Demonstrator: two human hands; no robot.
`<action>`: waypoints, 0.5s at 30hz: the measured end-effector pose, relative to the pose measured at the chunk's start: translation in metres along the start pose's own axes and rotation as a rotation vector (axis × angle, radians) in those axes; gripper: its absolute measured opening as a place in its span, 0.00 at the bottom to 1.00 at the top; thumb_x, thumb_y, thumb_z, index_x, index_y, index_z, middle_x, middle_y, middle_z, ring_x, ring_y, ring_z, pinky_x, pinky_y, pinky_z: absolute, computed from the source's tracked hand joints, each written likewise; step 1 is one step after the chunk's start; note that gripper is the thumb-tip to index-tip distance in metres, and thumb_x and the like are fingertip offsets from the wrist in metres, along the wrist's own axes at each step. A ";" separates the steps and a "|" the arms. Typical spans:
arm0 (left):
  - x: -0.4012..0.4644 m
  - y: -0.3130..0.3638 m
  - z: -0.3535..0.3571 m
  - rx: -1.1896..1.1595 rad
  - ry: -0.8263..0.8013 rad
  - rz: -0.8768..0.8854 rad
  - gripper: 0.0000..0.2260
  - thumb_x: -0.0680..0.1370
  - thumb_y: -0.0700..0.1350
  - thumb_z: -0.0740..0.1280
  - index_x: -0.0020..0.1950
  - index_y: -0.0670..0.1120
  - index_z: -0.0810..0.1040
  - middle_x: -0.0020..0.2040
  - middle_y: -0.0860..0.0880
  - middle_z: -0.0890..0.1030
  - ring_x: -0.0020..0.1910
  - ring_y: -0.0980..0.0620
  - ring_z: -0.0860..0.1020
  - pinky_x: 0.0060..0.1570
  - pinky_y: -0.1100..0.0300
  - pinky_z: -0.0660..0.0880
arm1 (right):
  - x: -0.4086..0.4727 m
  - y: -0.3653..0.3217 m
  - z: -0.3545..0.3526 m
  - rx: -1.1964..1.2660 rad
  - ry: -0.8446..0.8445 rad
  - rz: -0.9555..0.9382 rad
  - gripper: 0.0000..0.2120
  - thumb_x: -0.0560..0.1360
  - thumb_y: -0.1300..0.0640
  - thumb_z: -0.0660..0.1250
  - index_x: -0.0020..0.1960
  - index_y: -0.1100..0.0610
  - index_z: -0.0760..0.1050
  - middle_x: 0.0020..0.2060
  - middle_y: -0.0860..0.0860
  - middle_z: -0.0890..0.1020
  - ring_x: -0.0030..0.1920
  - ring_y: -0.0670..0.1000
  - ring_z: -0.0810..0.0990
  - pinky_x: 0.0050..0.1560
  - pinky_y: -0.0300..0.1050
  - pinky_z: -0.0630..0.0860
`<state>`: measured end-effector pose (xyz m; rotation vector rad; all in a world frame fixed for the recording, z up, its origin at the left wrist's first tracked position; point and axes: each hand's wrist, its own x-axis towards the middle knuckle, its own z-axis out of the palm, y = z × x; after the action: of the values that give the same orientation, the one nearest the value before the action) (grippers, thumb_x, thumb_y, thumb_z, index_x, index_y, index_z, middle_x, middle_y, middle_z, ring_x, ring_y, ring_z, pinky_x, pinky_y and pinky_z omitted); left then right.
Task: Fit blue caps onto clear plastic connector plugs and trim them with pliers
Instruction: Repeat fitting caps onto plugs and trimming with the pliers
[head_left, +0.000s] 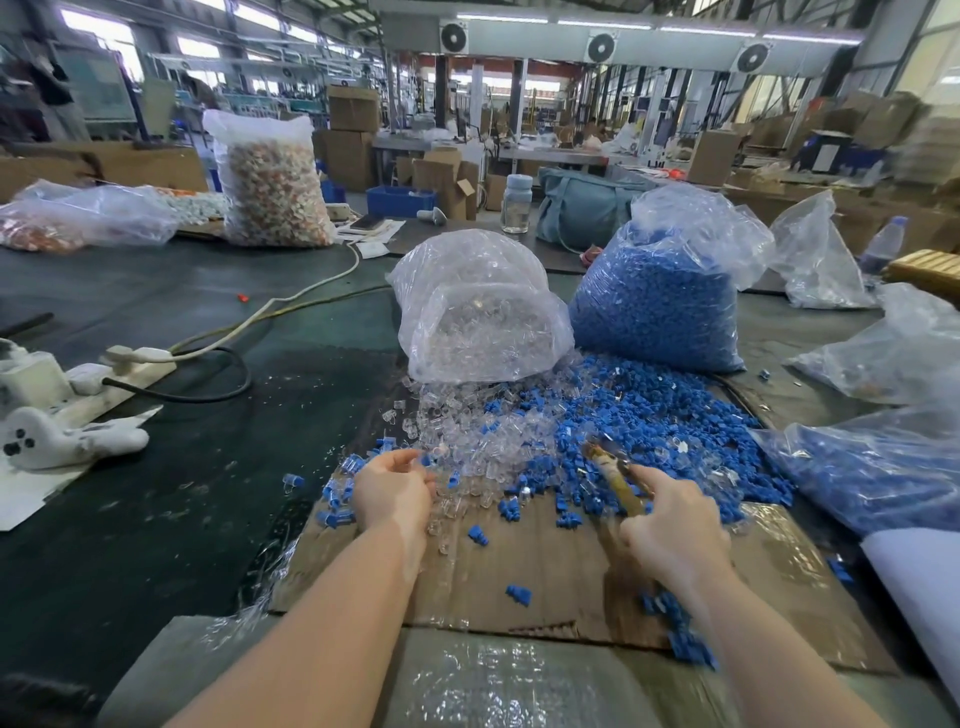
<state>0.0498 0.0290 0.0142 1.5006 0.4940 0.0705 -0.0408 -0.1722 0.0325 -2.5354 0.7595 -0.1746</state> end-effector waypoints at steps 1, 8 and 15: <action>0.001 -0.002 0.000 0.055 0.007 0.028 0.14 0.77 0.33 0.62 0.61 0.43 0.76 0.52 0.46 0.81 0.32 0.57 0.74 0.26 0.67 0.69 | 0.003 0.005 0.000 -0.045 0.010 0.025 0.29 0.71 0.60 0.65 0.71 0.47 0.65 0.61 0.55 0.73 0.62 0.58 0.67 0.63 0.54 0.66; -0.013 -0.013 -0.001 0.341 -0.115 0.248 0.20 0.80 0.37 0.59 0.71 0.46 0.66 0.68 0.46 0.72 0.35 0.56 0.75 0.33 0.71 0.72 | 0.014 0.034 0.007 -0.284 0.087 0.009 0.30 0.73 0.39 0.65 0.72 0.47 0.62 0.63 0.54 0.71 0.64 0.57 0.67 0.62 0.52 0.65; -0.045 -0.036 0.002 0.554 -0.173 0.643 0.12 0.77 0.38 0.64 0.59 0.46 0.77 0.52 0.56 0.74 0.54 0.54 0.72 0.54 0.71 0.63 | 0.013 0.039 0.014 -0.437 0.119 -0.053 0.29 0.75 0.35 0.58 0.71 0.45 0.62 0.65 0.52 0.69 0.66 0.55 0.66 0.65 0.52 0.64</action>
<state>0.0014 0.0087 -0.0080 2.1430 -0.1450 0.3241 -0.0450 -0.2018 0.0011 -2.9826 0.8524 -0.1956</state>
